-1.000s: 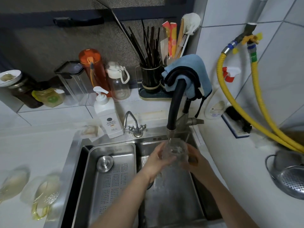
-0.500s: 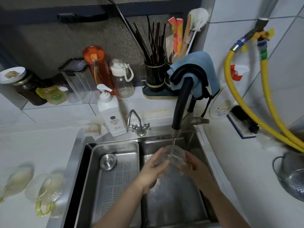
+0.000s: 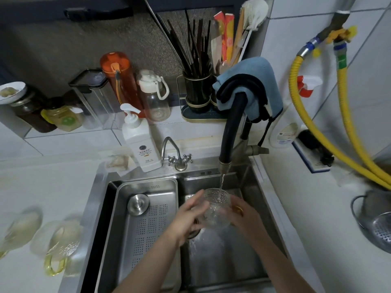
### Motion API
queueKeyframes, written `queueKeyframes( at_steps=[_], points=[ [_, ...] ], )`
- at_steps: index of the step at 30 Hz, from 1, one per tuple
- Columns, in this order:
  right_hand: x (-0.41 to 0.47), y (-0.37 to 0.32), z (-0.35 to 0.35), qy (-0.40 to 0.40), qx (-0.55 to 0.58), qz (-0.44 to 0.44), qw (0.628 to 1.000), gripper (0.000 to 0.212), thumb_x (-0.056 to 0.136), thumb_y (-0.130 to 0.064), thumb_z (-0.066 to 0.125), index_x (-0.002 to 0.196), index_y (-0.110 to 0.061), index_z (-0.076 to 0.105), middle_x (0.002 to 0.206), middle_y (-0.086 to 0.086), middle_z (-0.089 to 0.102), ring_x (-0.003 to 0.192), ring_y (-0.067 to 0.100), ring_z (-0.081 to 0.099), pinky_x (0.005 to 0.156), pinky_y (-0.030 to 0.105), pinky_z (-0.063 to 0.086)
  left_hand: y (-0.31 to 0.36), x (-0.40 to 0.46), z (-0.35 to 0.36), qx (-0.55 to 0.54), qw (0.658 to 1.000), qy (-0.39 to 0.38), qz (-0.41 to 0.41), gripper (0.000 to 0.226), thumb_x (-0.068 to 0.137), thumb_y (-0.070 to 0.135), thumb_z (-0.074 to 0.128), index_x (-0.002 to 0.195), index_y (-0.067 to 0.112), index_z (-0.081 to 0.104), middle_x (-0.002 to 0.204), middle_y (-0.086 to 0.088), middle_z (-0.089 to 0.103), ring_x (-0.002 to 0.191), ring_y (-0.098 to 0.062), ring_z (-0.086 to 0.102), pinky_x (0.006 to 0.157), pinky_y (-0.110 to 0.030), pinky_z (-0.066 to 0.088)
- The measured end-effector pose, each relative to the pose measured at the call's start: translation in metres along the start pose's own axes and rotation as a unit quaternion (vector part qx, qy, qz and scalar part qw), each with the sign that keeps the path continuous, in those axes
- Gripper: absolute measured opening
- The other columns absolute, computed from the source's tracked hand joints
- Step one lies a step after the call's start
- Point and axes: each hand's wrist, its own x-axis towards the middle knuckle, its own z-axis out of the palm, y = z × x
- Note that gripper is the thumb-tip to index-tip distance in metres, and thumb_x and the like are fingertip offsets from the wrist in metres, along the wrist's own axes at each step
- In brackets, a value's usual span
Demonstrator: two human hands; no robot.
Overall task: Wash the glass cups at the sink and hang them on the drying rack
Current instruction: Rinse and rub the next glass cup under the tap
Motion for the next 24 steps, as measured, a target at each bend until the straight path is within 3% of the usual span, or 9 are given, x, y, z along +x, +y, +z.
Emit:
queueKeyframes(
  at_steps=[4,6,9,12,15,17,19,21,24],
  points=[
    [0.017,-0.006,-0.004,0.025,-0.019,0.023,0.999,0.023,0.084,-0.041,0.068,0.106,-0.035,0.063,0.091,-0.013,0.069,0.080,-0.001,0.065,0.070,0.011,0.049,0.019,0.010,0.009,0.019,1.000,0.004,0.020,0.051,0.088,0.029,0.067,0.135,0.040,0.050,0.131,0.011,0.056,0.107,-0.006,0.061,0.098,-0.046,0.051],
    [0.020,0.001,-0.014,0.021,-0.058,0.043,0.997,0.028,0.083,-0.048,0.066,0.105,-0.032,0.063,0.089,-0.009,0.067,0.083,0.008,0.066,0.078,0.024,0.054,0.020,0.008,0.018,0.038,0.999,-0.001,0.015,0.052,0.089,0.029,0.066,0.137,0.038,0.048,0.127,0.013,0.056,0.101,0.002,0.059,0.096,-0.042,0.051],
    [0.013,0.010,-0.011,-0.001,-0.054,0.060,0.997,0.032,0.082,-0.045,0.068,0.109,-0.028,0.063,0.092,-0.008,0.068,0.085,0.007,0.065,0.078,0.023,0.053,0.008,-0.001,0.014,0.044,0.999,0.002,-0.006,0.052,0.089,0.033,0.065,0.138,0.037,0.047,0.130,0.008,0.056,0.102,0.001,0.058,0.086,-0.034,0.054],
    [0.015,0.006,0.007,0.009,0.013,0.066,0.998,0.021,0.080,-0.039,0.073,0.096,-0.026,0.065,0.092,-0.001,0.069,0.086,0.015,0.066,0.082,0.038,0.055,0.005,0.001,0.007,0.046,0.998,0.051,0.004,0.047,0.086,0.034,0.069,0.131,0.030,0.055,0.126,0.002,0.060,0.100,-0.005,0.060,0.078,-0.025,0.051],
    [0.024,-0.007,0.012,0.036,0.098,0.083,0.991,0.019,0.083,-0.037,0.070,0.091,-0.020,0.067,0.093,0.003,0.071,0.083,0.015,0.067,0.074,0.032,0.055,0.013,0.012,0.012,0.058,0.992,0.102,0.048,0.041,0.077,0.038,0.078,0.110,0.021,0.062,0.118,-0.003,0.064,0.097,-0.010,0.062,0.082,-0.023,0.048],
    [0.028,-0.012,0.007,0.026,0.177,0.089,0.980,0.019,0.088,-0.034,0.066,0.095,-0.017,0.070,0.095,0.005,0.074,0.086,0.019,0.070,0.078,0.033,0.055,0.017,0.018,0.016,0.075,0.987,0.116,0.076,0.057,0.060,0.055,0.082,0.104,0.028,0.060,0.115,0.001,0.064,0.104,-0.012,0.061,0.089,-0.023,0.047],
    [0.030,-0.014,0.003,0.021,0.247,0.111,0.963,0.027,0.089,-0.034,0.064,0.104,-0.013,0.071,0.100,0.009,0.074,0.090,0.025,0.071,0.086,0.040,0.055,0.018,0.018,0.020,0.065,0.985,0.131,0.092,0.067,0.049,0.058,0.081,0.105,0.032,0.055,0.116,0.002,0.060,0.109,-0.013,0.059,0.089,-0.021,0.045],
    [0.029,-0.015,0.003,0.025,0.304,0.131,0.943,0.030,0.089,-0.032,0.063,0.105,-0.007,0.069,0.093,0.009,0.074,0.079,0.024,0.071,0.081,0.040,0.054,0.013,0.018,0.025,0.048,0.981,0.151,0.112,0.067,0.051,0.055,0.082,0.109,0.031,0.056,0.119,0.000,0.059,0.111,-0.015,0.057,0.086,-0.019,0.045],
    [0.022,-0.013,0.008,0.001,0.351,0.162,0.922,0.032,0.092,-0.036,0.056,0.101,-0.008,0.069,0.092,0.014,0.074,0.080,0.027,0.072,0.083,0.044,0.055,0.004,0.019,0.035,0.016,0.986,0.122,0.110,0.080,0.048,0.059,0.085,0.120,0.041,0.055,0.134,0.000,0.051,0.122,-0.016,0.052,0.097,-0.030,0.049]
  ],
)
